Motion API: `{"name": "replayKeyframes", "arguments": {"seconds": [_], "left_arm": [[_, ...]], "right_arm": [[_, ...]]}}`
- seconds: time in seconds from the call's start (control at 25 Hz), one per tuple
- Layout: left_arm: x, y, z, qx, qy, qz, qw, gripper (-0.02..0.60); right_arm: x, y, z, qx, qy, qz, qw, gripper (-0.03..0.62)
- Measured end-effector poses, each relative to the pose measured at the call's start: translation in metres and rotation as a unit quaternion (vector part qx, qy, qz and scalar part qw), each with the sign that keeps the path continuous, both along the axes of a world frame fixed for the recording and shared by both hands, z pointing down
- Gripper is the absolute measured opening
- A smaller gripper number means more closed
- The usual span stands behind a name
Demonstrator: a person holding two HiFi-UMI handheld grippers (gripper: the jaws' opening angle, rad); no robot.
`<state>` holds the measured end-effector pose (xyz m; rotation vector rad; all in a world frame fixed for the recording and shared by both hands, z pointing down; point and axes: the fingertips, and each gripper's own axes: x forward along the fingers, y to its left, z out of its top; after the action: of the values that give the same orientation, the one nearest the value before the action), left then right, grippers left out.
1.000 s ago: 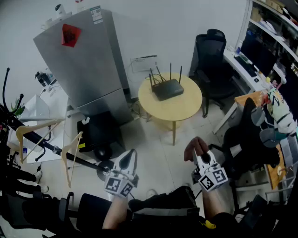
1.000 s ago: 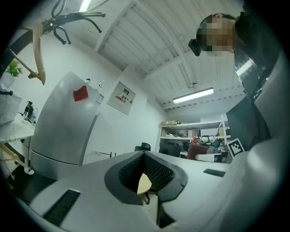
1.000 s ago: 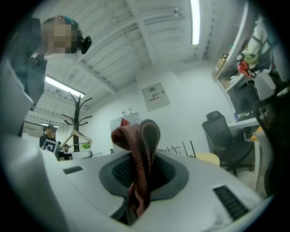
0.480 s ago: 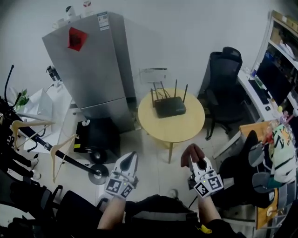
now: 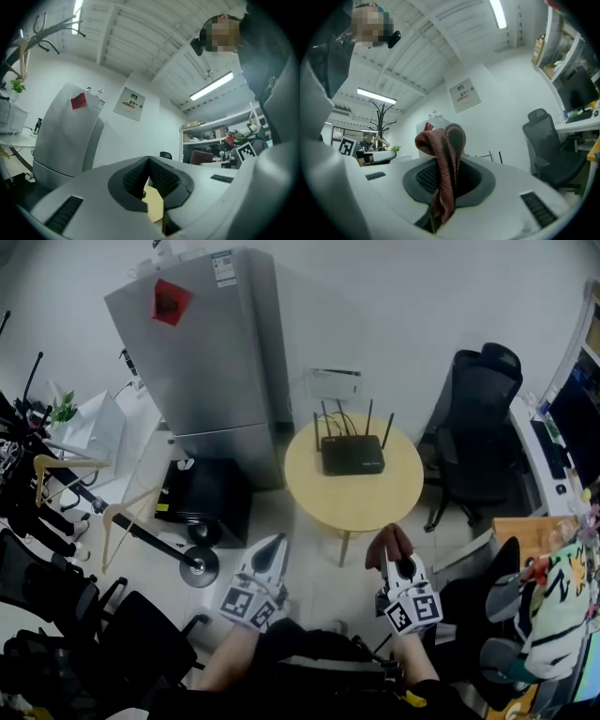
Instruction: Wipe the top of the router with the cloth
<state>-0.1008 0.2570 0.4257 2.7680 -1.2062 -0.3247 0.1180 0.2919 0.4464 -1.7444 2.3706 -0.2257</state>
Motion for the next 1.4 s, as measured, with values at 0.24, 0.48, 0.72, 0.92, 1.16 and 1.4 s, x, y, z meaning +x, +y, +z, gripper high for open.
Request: {"name": "replayKeyframes", "arguments": {"seconds": [0.24,0.48,0.72,0.92,1.16,1.4], "left_arm": [[0.016,-0.025,0.025,-0.039,-0.012,0.01,0.9991,-0.003],[0.049,-0.097,0.045,-0.043,-0.013,0.05,0.9978,-0.003],[0.055,-0.183,0.026,-0.011,-0.01,0.078,0.9968,-0.003],[0.044,-0.238,0.016,0.008,-0.013,0.105,0.9943,-0.003],[0.026,-0.29,0.015,0.005,-0.003,0.085,0.9963,-0.003],[0.03,-0.317,0.018,0.001,0.007,0.034,0.9994,-0.003]], "right_arm": [[0.017,-0.009,0.021,-0.024,-0.006,0.01,1.0,0.058],[0.03,-0.053,0.025,-0.046,0.024,0.009,0.999,0.058],[0.022,-0.137,0.022,-0.059,0.043,0.014,0.997,0.058],[0.004,-0.199,0.024,-0.066,0.064,0.015,0.996,0.058],[-0.011,-0.261,0.019,-0.074,0.079,0.001,0.994,0.06],[-0.007,-0.314,0.016,-0.072,0.085,-0.056,0.992,0.06]]}}
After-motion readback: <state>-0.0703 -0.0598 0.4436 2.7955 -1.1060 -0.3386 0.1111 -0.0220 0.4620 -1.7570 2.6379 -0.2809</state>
